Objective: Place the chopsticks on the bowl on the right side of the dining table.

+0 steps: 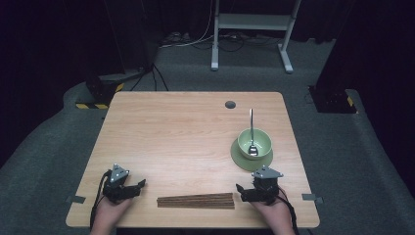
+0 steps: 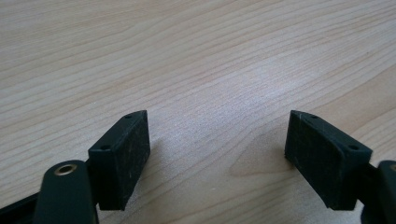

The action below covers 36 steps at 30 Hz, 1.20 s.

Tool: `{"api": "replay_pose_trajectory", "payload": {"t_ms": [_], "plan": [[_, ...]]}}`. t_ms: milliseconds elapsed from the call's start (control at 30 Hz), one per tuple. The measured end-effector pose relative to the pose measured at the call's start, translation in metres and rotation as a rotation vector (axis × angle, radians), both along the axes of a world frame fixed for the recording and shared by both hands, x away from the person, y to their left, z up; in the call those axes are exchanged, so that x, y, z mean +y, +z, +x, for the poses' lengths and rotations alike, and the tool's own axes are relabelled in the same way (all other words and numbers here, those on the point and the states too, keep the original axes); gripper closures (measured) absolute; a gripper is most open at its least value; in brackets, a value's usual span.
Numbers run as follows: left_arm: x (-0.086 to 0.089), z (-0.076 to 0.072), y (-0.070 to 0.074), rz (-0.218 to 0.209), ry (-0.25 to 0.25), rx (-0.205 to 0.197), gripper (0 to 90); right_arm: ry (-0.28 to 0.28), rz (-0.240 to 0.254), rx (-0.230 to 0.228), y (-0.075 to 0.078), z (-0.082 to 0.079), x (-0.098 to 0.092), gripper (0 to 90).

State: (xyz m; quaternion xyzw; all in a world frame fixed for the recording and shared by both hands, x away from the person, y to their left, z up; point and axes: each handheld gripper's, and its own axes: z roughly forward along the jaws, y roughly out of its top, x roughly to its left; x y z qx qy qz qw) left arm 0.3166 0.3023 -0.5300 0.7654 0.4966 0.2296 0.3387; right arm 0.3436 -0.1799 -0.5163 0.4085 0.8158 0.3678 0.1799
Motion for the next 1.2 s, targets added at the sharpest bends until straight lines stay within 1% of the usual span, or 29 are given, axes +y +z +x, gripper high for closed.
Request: {"api": "replay_pose_trajectory", "payload": {"t_ms": [67,100,133,167,267,333,433,467,500,600,633,667,700,767,800,833,933,967,1000,1033,1067,1133,1167,1200], "plan": [[0.001,0.000,0.000,-0.009,0.003,0.009,22.8,0.004,0.016,0.016,-0.001,0.001,0.003,2.0],[0.001,0.001,0.000,-0.015,0.001,0.012,22.5,0.015,0.010,0.026,-0.002,0.000,0.007,1.9],[0.001,0.001,0.000,-0.015,0.001,0.012,22.5,0.015,0.010,0.026,-0.002,0.000,0.007,1.9],[0.001,0.001,0.000,-0.012,-0.001,0.009,22.8,0.037,-0.004,0.021,-0.002,-0.001,0.011,1.9],[0.000,0.000,0.000,-0.003,-0.009,-0.001,23.2,0.054,-0.009,0.020,-0.001,-0.001,0.014,2.0],[-0.001,0.000,0.000,0.003,-0.006,-0.003,23.1,0.056,0.000,0.025,0.000,-0.001,0.016,3.6],[0.001,0.000,0.000,-0.010,0.000,0.008,23.0,0.077,0.025,0.029,0.002,-0.002,0.021,7.8],[0.001,0.000,0.000,-0.011,0.005,0.010,22.8,0.106,0.030,0.034,0.004,-0.005,0.024,15.4],[0.001,0.000,0.000,-0.011,0.005,0.010,22.9,0.106,0.030,0.034,0.004,-0.005,0.024,15.4],[0.000,-0.001,0.000,0.001,0.003,-0.003,23.5,0.149,0.040,0.027,0.006,-0.009,0.029,27.0],[0.000,-0.001,0.000,0.001,0.001,-0.004,24.0,0.176,0.050,0.037,0.007,-0.010,0.032,32.3],[0.001,0.000,0.000,-0.010,-0.002,0.005,24.0,0.188,0.051,0.039,0.007,-0.011,0.033,34.7],[0.001,0.000,0.000,-0.010,-0.002,0.005,24.0,0.188,0.051,0.039,0.007,-0.011,0.033,34.7],[0.001,0.001,0.000,-0.014,-0.003,0.010,23.9,0.219,0.062,0.050,0.006,-0.012,0.035,39.6],[0.001,0.001,0.000,-0.014,-0.003,0.010,24.2,0.219,0.062,0.050,0.006,-0.012,0.035,39.6],[0.001,0.001,0.000,-0.013,-0.003,0.008,24.2,0.230,0.061,0.056,0.005,-0.013,0.036,41.4],[0.001,0.000,0.000,-0.011,-0.003,0.005,24.3,0.259,0.061,0.062,0.005,-0.014,0.039,47.6],[0.000,0.000,0.000,-0.008,-0.003,0.002,24.4,0.277,0.071,0.070,0.005,-0.015,0.042,52.2],[0.000,0.000,0.000,-0.008,-0.003,0.002,24.4,0.277,0.071,0.070,0.005,-0.015,0.042,52.2],[0.001,0.000,0.000,-0.009,-0.002,0.004,24.4,0.295,0.073,0.067,0.005,-0.016,0.045,56.3],[0.001,-0.001,0.000,-0.009,-0.001,0.006,24.4,0.295,0.073,0.067,0.005,-0.016,0.045,56.3],[0.001,-0.001,0.000,-0.006,-0.001,0.005,24.4,0.314,0.068,0.063,0.005,-0.017,0.048,59.4],[0.001,-0.001,0.000,-0.006,-0.003,0.005,24.5,0.333,0.051,0.066,0.004,-0.018,0.051,61.6],[0.001,-0.001,0.000,-0.006,-0.003,0.005,24.6,0.333,0.051,0.066,0.004,-0.018,0.051,61.6]]}}
